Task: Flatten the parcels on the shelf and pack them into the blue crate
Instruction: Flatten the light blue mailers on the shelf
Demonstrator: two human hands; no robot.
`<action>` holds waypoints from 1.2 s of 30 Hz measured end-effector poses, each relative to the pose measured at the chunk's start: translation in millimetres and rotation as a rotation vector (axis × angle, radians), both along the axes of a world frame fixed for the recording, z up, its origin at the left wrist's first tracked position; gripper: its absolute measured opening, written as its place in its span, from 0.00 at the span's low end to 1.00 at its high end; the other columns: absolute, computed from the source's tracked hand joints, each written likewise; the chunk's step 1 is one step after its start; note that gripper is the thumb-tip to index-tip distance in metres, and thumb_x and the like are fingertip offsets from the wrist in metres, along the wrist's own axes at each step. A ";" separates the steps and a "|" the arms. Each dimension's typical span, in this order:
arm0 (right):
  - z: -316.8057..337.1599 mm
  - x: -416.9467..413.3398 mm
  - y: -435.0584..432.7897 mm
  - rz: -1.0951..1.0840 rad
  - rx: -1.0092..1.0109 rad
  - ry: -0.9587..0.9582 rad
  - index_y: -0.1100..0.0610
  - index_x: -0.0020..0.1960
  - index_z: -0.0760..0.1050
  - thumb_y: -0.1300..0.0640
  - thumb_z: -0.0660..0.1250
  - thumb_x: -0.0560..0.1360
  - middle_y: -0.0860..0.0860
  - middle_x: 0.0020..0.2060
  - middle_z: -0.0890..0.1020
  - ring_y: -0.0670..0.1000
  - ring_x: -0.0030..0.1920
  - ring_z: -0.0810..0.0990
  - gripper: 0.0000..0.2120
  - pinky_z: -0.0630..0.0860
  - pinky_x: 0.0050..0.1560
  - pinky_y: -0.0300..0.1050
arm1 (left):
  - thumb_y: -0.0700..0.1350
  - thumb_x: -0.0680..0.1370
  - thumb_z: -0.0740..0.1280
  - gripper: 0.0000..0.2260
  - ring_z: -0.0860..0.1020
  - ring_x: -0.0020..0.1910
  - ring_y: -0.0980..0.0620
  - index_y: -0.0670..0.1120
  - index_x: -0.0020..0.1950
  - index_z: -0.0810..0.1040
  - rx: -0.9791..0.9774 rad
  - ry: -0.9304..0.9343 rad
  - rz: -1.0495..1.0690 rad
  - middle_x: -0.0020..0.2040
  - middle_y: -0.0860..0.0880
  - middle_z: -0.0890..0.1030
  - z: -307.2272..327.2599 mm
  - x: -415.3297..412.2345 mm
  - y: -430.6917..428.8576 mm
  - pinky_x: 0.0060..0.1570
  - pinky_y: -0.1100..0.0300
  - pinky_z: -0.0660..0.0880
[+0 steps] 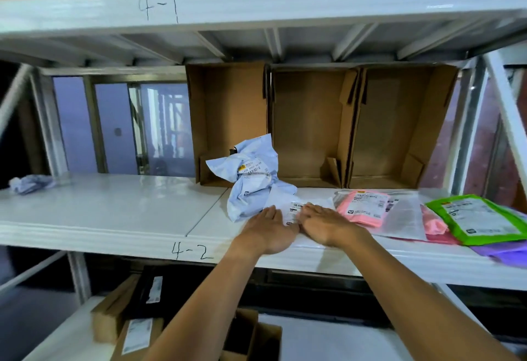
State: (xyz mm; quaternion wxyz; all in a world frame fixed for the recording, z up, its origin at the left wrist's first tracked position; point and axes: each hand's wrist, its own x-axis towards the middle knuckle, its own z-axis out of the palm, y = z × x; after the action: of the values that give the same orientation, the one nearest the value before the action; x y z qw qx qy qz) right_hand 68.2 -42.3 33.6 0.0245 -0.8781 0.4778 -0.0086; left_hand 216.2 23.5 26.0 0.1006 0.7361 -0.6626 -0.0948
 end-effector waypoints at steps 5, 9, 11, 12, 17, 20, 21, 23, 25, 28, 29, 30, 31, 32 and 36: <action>-8.5 -0.1 -11.1 -0.053 0.014 -0.025 0.53 0.81 0.53 0.37 0.41 0.76 0.52 0.81 0.49 0.53 0.80 0.49 0.37 0.48 0.79 0.54 | 0.65 0.82 0.47 0.36 0.45 0.81 0.51 0.45 0.83 0.48 -0.014 -0.006 0.024 0.83 0.48 0.46 -0.4 -3.0 -2.5 0.79 0.53 0.45; -7.1 -5.9 12.8 -0.016 0.083 -0.054 0.54 0.82 0.45 0.38 0.43 0.82 0.51 0.81 0.44 0.51 0.80 0.42 0.34 0.43 0.79 0.49 | 0.64 0.82 0.48 0.34 0.46 0.81 0.52 0.45 0.83 0.48 -0.026 0.011 0.035 0.83 0.49 0.47 -0.7 -2.9 -2.4 0.78 0.54 0.46; -9.5 -13.7 23.9 0.010 0.097 -0.083 0.54 0.82 0.44 0.40 0.40 0.83 0.52 0.81 0.44 0.49 0.80 0.41 0.31 0.42 0.79 0.48 | 0.63 0.82 0.48 0.34 0.46 0.81 0.51 0.45 0.83 0.49 -0.030 -0.029 0.032 0.83 0.48 0.48 -1.2 -2.7 -3.9 0.78 0.54 0.46; -10.7 -18.7 29.8 0.026 0.096 -0.094 0.55 0.82 0.45 0.41 0.40 0.84 0.52 0.81 0.45 0.49 0.80 0.42 0.30 0.42 0.79 0.48 | 0.63 0.82 0.48 0.34 0.47 0.81 0.51 0.45 0.83 0.49 -0.038 -0.036 0.028 0.83 0.48 0.48 -1.3 -4.3 -2.8 0.78 0.53 0.47; -15.8 -37.3 66.2 0.034 -0.001 -0.143 0.52 0.82 0.47 0.35 0.42 0.82 0.49 0.81 0.47 0.48 0.80 0.45 0.34 0.46 0.78 0.50 | 0.56 0.85 0.49 0.26 0.51 0.81 0.47 0.47 0.81 0.58 -0.146 -0.079 -0.003 0.82 0.47 0.54 -1.1 -7.0 9.0 0.77 0.52 0.51; -19.2 -47.4 75.9 0.082 -0.061 -0.149 0.50 0.81 0.48 0.34 0.50 0.80 0.47 0.81 0.47 0.49 0.80 0.46 0.35 0.46 0.79 0.50 | 0.52 0.86 0.49 0.21 0.57 0.80 0.47 0.53 0.78 0.65 -0.251 -0.104 -0.076 0.81 0.49 0.57 -8.5 -11.2 19.2 0.76 0.50 0.57; -17.7 -50.7 77.1 0.099 -0.070 -0.153 0.50 0.81 0.49 0.37 0.53 0.81 0.47 0.81 0.48 0.49 0.80 0.47 0.34 0.47 0.78 0.49 | 0.54 0.85 0.49 0.22 0.57 0.79 0.49 0.55 0.79 0.63 -0.252 -0.122 -0.087 0.81 0.51 0.58 -11.3 -12.9 23.2 0.76 0.49 0.58; -11.2 -55.4 78.6 0.113 -0.043 -0.194 0.49 0.81 0.53 0.42 0.56 0.81 0.47 0.81 0.52 0.49 0.79 0.51 0.31 0.50 0.77 0.46 | 0.60 0.84 0.49 0.24 0.55 0.80 0.51 0.57 0.80 0.59 -0.223 -0.150 -0.108 0.82 0.53 0.56 -15.8 -15.6 32.5 0.76 0.48 0.54; -3.2 -59.2 78.7 0.129 -0.009 -0.234 0.48 0.80 0.58 0.45 0.58 0.81 0.47 0.79 0.59 0.51 0.78 0.57 0.28 0.56 0.75 0.47 | 0.68 0.80 0.52 0.30 0.51 0.80 0.52 0.59 0.80 0.56 -0.201 -0.132 -0.111 0.82 0.55 0.53 -18.6 -17.1 40.1 0.77 0.47 0.50; 4.4 -62.8 80.0 0.170 -0.074 -0.292 0.45 0.72 0.72 0.53 0.60 0.81 0.48 0.70 0.74 0.54 0.68 0.71 0.20 0.69 0.67 0.52 | 0.73 0.75 0.56 0.37 0.50 0.81 0.50 0.61 0.80 0.54 -0.221 -0.147 -0.122 0.82 0.56 0.46 -20.6 -17.3 45.9 0.77 0.45 0.50; 6.6 -62.7 81.5 0.177 -0.111 -0.308 0.45 0.68 0.76 0.56 0.61 0.80 0.48 0.65 0.78 0.54 0.64 0.74 0.18 0.73 0.63 0.54 | 0.73 0.76 0.55 0.36 0.51 0.81 0.49 0.61 0.80 0.54 -0.246 -0.166 -0.120 0.82 0.55 0.45 -22.3 -18.0 46.1 0.77 0.44 0.51; 9.0 -62.3 83.4 0.184 -0.150 -0.319 0.46 0.64 0.78 0.58 0.60 0.80 0.49 0.61 0.80 0.55 0.61 0.76 0.17 0.74 0.61 0.55 | 0.71 0.77 0.54 0.33 0.52 0.81 0.48 0.61 0.80 0.54 -0.270 -0.168 -0.115 0.83 0.54 0.46 -23.5 -20.0 47.0 0.76 0.43 0.53; 11.4 -62.5 84.8 0.185 -0.188 -0.329 0.47 0.63 0.80 0.60 0.60 0.80 0.50 0.60 0.81 0.54 0.60 0.76 0.17 0.74 0.60 0.56 | 0.68 0.80 0.53 0.30 0.54 0.80 0.47 0.60 0.80 0.56 -0.299 -0.146 -0.104 0.83 0.53 0.48 -24.6 -22.3 46.5 0.76 0.43 0.54; 13.6 -63.5 85.7 0.180 -0.231 -0.341 0.47 0.62 0.80 0.61 0.59 0.80 0.50 0.59 0.82 0.54 0.61 0.75 0.18 0.74 0.61 0.54 | 0.65 0.81 0.54 0.28 0.56 0.80 0.46 0.60 0.80 0.57 -0.331 -0.107 -0.092 0.83 0.51 0.50 -24.7 -24.7 45.6 0.75 0.43 0.56; 18.1 -73.0 84.3 0.177 -0.408 -0.357 0.50 0.67 0.77 0.65 0.58 0.79 0.47 0.65 0.77 0.49 0.68 0.68 0.21 0.65 0.67 0.44 | 0.61 0.83 0.54 0.25 0.56 0.79 0.44 0.59 0.80 0.58 -0.484 -0.125 -0.054 0.83 0.48 0.51 -24.2 -42.6 44.1 0.74 0.45 0.60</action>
State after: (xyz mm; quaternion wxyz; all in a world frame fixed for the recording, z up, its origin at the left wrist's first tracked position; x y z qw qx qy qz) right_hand -4.7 42.0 51.7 -0.0681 -0.8877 0.3759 -0.2570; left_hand 173.7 67.7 1.8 0.2303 0.6770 -0.6903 0.1099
